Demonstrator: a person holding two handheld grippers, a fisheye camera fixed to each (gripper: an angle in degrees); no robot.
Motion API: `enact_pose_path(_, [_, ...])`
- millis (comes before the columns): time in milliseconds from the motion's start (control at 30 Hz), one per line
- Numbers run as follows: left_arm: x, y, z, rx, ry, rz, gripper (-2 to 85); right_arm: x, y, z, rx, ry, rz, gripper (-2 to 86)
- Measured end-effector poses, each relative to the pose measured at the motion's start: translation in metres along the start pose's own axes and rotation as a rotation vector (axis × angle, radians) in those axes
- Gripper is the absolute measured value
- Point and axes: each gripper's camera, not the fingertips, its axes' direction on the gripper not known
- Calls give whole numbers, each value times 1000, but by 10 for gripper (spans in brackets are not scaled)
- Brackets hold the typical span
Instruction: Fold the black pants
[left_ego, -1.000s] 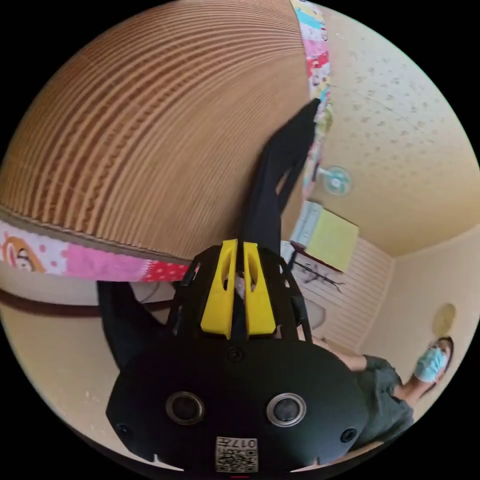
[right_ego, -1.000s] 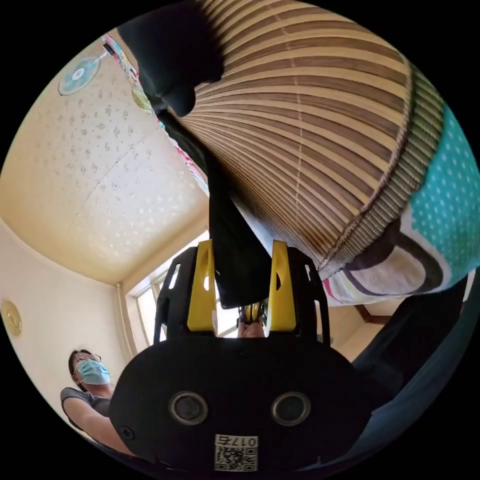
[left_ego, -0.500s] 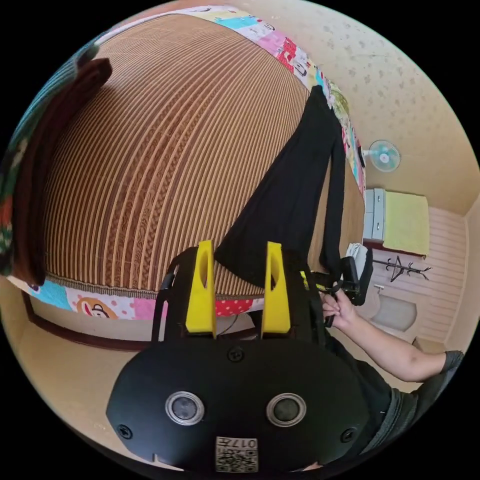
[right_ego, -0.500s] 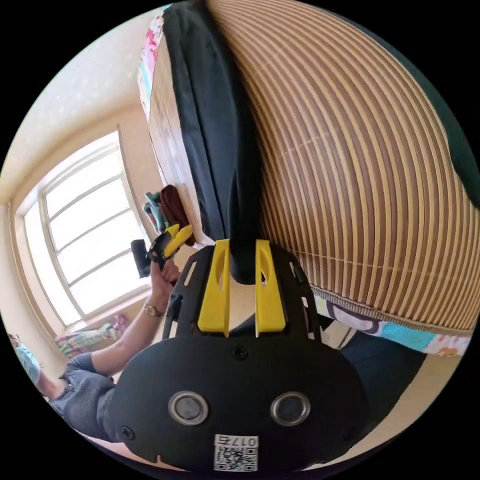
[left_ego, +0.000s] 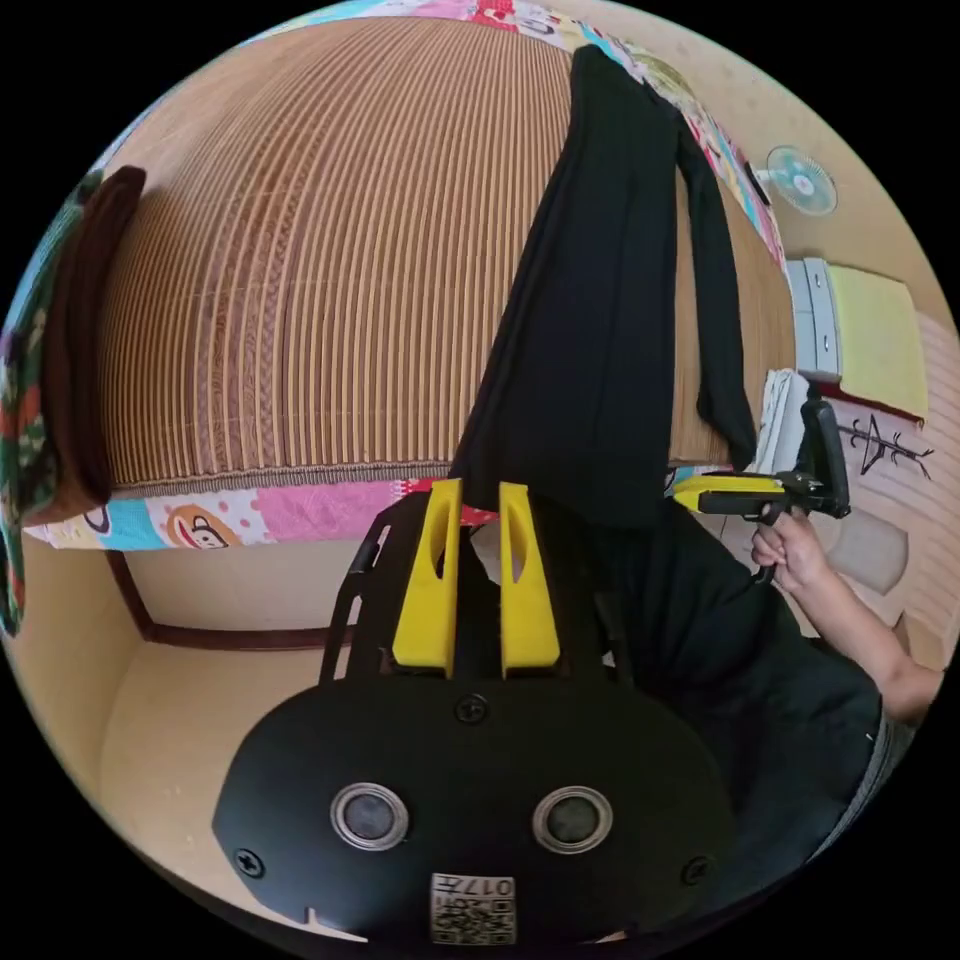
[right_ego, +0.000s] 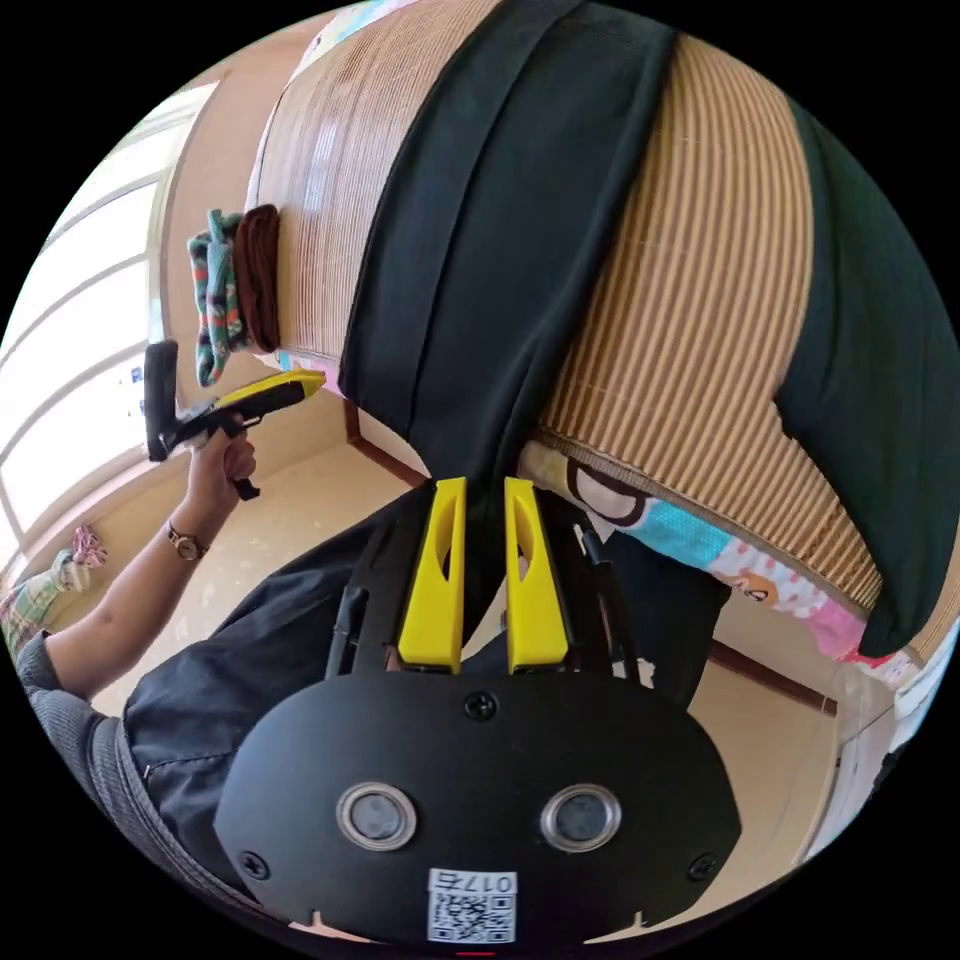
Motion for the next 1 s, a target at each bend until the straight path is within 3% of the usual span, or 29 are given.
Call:
enact_pose_path(100, [50, 3, -3, 93, 88, 38, 95, 57, 36, -65, 200, 64, 151, 80])
enact_pose_path(200, [123, -31, 38, -21, 247, 221, 105, 117, 74, -117, 335, 195, 324, 98])
enact_pose_path(333, [224, -86, 111, -137, 218, 433, 123, 177, 93, -142, 358, 198, 396, 125])
enact_pose_path(467, [300, -125, 197, -349, 92, 612, 124, 211, 75, -116, 161, 96, 238, 135])
enact_pose_path(600, [347, -125, 219, -431, -90, 790, 48, 204, 71, -107, 18, 205, 6, 72])
enact_pose_path(633, [359, -122, 209, -423, -89, 849, 29, 204, 74, -113, 30, 161, -27, 64])
enact_pose_path(667, [367, -120, 196, -448, -24, 885, 15, 207, 84, -128, 67, -6, -88, 52])
enact_pose_path(700, [370, -120, 188, -474, 41, 891, 10, 214, 97, -146, 130, -231, -149, 45])
enact_pose_path(767, [365, -124, 150, -539, 451, 831, -1, 232, 122, -168, 237, -546, -220, 39])
enact_pose_path(800, [360, -126, 141, -535, 548, 802, -2, 248, 137, -176, 284, -674, -220, 37])
enact_pose_path(867, [332, -128, 118, -461, 797, 650, -5, 274, 156, -176, 302, -660, -129, 35])
enact_pose_path(933, [309, -123, 120, -419, 731, 537, -6, 294, 170, -170, 289, -527, -43, 34])
enact_pose_path(1000, [295, -111, 143, -457, 533, 452, -8, 314, 175, -155, 254, -402, 100, 33])
